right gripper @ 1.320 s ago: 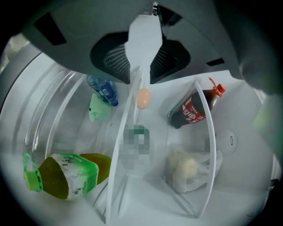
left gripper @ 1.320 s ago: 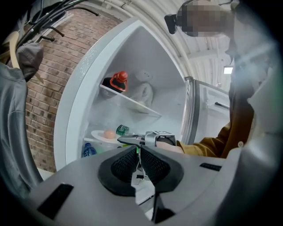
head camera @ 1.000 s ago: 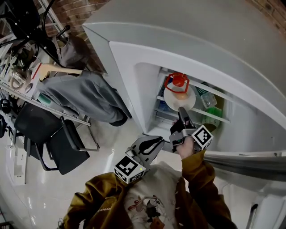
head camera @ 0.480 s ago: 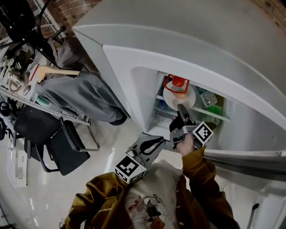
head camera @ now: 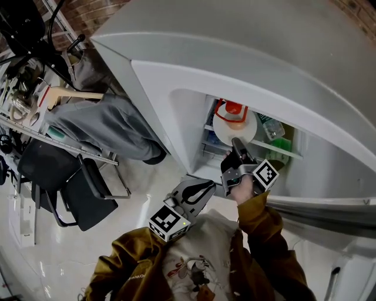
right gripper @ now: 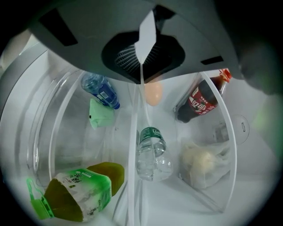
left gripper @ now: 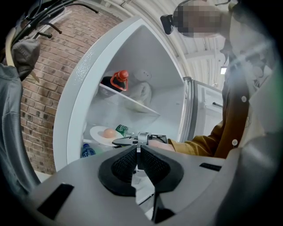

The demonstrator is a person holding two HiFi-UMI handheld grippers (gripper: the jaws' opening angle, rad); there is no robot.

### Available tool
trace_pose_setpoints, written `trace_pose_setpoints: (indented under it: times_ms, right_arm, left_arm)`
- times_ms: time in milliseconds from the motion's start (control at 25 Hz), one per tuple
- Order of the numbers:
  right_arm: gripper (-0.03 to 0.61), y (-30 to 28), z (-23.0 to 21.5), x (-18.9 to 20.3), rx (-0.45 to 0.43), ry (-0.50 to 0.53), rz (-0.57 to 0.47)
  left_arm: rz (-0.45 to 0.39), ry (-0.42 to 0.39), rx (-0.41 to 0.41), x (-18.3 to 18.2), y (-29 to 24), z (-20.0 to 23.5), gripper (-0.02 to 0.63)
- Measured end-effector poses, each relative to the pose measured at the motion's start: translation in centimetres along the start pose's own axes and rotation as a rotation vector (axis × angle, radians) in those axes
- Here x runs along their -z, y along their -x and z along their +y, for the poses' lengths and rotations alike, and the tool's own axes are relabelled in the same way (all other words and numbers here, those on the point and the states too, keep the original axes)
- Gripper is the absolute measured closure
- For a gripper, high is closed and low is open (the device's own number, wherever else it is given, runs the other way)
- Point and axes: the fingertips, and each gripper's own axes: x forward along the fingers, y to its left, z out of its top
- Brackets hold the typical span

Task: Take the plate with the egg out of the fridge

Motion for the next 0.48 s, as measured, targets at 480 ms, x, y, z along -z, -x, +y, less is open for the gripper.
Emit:
trace_pose_setpoints:
  times_ms: [480]
  right_arm:
    - [0.557,1.06,-0.31,0.27,0.004,-0.007,0.019]
  left_arm:
    - [-0.002,0.008,0.006,0.32,0.06,-0.82,0.603]
